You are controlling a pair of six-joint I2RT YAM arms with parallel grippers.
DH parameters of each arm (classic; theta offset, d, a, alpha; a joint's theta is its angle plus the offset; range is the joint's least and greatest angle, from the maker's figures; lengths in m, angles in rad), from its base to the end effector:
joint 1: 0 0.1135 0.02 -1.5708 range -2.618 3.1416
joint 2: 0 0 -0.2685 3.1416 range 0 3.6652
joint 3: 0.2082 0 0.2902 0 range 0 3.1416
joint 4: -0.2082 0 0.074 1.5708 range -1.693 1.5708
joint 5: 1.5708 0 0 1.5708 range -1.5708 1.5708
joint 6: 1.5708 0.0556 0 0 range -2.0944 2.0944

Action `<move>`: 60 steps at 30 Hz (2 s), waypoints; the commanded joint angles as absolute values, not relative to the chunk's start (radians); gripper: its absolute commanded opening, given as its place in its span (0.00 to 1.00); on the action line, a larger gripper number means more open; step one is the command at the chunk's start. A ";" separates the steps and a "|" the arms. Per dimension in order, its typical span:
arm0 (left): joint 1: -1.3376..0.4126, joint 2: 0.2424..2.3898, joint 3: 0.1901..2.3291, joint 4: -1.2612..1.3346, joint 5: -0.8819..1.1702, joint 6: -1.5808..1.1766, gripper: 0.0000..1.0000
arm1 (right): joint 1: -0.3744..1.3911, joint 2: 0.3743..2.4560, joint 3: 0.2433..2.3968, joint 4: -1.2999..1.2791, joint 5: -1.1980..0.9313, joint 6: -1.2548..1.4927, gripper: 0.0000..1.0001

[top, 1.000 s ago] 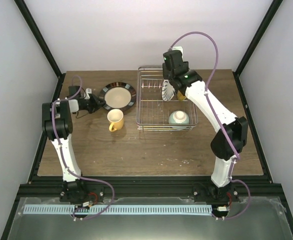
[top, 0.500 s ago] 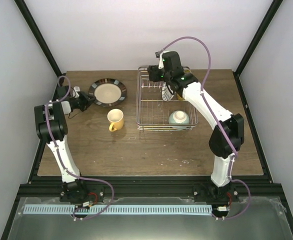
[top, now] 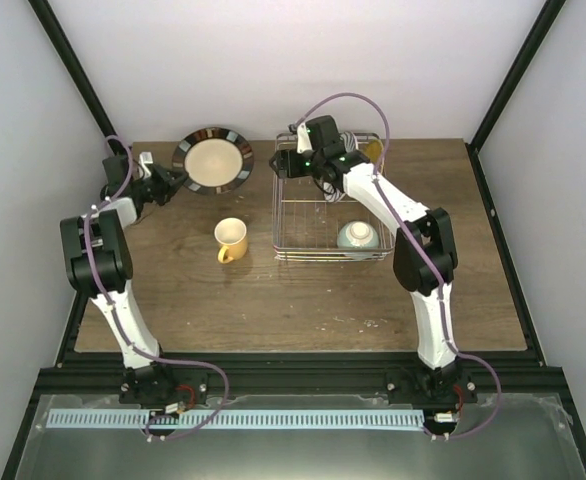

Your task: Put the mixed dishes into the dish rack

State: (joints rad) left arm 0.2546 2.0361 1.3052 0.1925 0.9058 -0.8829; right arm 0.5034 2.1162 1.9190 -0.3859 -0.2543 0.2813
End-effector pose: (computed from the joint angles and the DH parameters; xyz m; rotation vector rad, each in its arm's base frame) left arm 0.4803 0.0798 0.1530 -0.6335 2.0532 -1.3218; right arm 0.4804 0.2805 0.2759 -0.3975 2.1874 0.7185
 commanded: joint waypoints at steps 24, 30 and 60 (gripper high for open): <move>0.162 1.759 1.215 0.241 1.115 -0.841 0.00 | 0.498 2.247 2.040 -0.254 -0.596 0.381 0.92; 0.132 1.748 1.191 0.270 1.124 -0.864 0.00 | 0.498 2.249 2.038 -0.242 -0.599 0.368 0.75; 0.114 1.779 1.290 -0.030 1.028 -0.605 0.60 | 0.497 2.169 2.048 -0.230 -0.519 0.346 0.01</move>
